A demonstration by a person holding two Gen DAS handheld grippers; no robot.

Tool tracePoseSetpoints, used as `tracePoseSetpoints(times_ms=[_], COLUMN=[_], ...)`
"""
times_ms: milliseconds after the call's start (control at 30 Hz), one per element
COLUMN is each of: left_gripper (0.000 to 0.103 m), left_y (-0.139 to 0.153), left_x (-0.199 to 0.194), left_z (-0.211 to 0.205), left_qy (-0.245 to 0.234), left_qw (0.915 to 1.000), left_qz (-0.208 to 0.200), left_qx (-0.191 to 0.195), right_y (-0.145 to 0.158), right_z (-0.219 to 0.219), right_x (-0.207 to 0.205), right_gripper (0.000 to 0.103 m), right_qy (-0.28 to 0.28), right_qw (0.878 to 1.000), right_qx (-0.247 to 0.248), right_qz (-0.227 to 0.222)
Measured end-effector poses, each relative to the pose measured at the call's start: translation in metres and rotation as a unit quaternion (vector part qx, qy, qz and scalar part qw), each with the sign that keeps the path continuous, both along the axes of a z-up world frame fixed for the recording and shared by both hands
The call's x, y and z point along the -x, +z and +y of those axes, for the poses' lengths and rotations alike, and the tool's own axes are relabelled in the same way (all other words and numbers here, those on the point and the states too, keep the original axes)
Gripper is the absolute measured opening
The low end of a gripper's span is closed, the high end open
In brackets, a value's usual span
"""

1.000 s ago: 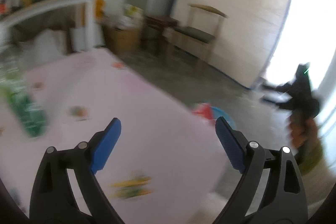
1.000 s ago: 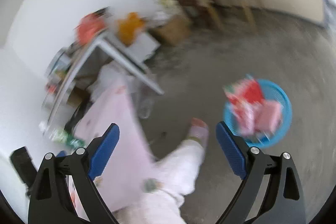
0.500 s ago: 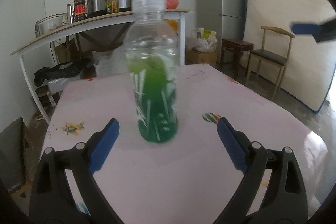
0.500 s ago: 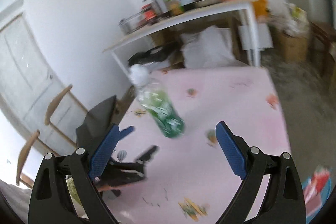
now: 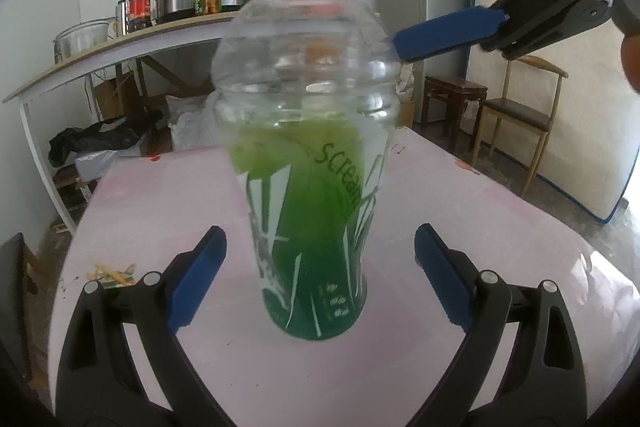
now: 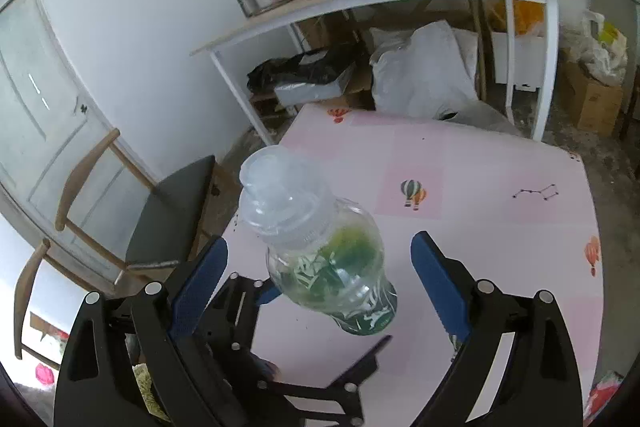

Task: Collect trash
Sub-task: 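Grasp the green-labelled plastic bottle with the left tool, then carry the bottle over the blue basket and open the left tool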

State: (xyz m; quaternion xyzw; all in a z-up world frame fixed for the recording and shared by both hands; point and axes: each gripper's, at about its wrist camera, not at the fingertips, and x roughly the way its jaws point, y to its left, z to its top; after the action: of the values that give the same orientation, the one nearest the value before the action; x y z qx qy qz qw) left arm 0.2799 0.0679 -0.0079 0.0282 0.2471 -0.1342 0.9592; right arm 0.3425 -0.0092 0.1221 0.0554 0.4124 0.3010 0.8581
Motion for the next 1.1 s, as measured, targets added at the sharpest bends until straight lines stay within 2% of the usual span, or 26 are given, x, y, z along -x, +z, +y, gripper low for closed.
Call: tracePoseSetpoints(times_ms=[200,367,467,533,867,1100], left_gripper=[0.091,0.076,0.064,0.060,0.059,0.059], left_y=[-0.002,0.000,0.003,0.005,0.023,0.026], left_x=[-0.006,-0.003,-0.001,0.004,0.063,0.105], left_z=[-0.005,-0.009,-0.008,-0.011,-0.049,-0.082], left_qy=[-0.011,-0.009,-0.009,-0.016,-0.055,-0.087], left_qw=[0.9999,0.9998,0.9997,0.9995,0.9983,0.9956], left_qz=[-0.004,-0.007,0.000,0.007,0.018,0.036], left_qx=[0.011,0.014,0.023,0.027,-0.001,-0.003], right_y=[-0.011,-0.014,-0.014,-0.014,-0.003,-0.007], right_z=[0.020,0.023,0.017,0.011,-0.037,-0.074], right_x=[-0.011,-0.014,-0.012,-0.008,0.054,0.100], right_gripper=[0.090,0.071,0.070,0.070,0.070,0.070], right_qy=[0.008,-0.009,-0.022,-0.030,-0.062,-0.100], right_qw=[1.000,0.999,0.999,0.998,0.997,0.994], right_qx=[0.026,0.042,0.044,0.044,0.014,0.004], right_qz=[0.008,0.010,0.016,0.022,0.035,0.036])
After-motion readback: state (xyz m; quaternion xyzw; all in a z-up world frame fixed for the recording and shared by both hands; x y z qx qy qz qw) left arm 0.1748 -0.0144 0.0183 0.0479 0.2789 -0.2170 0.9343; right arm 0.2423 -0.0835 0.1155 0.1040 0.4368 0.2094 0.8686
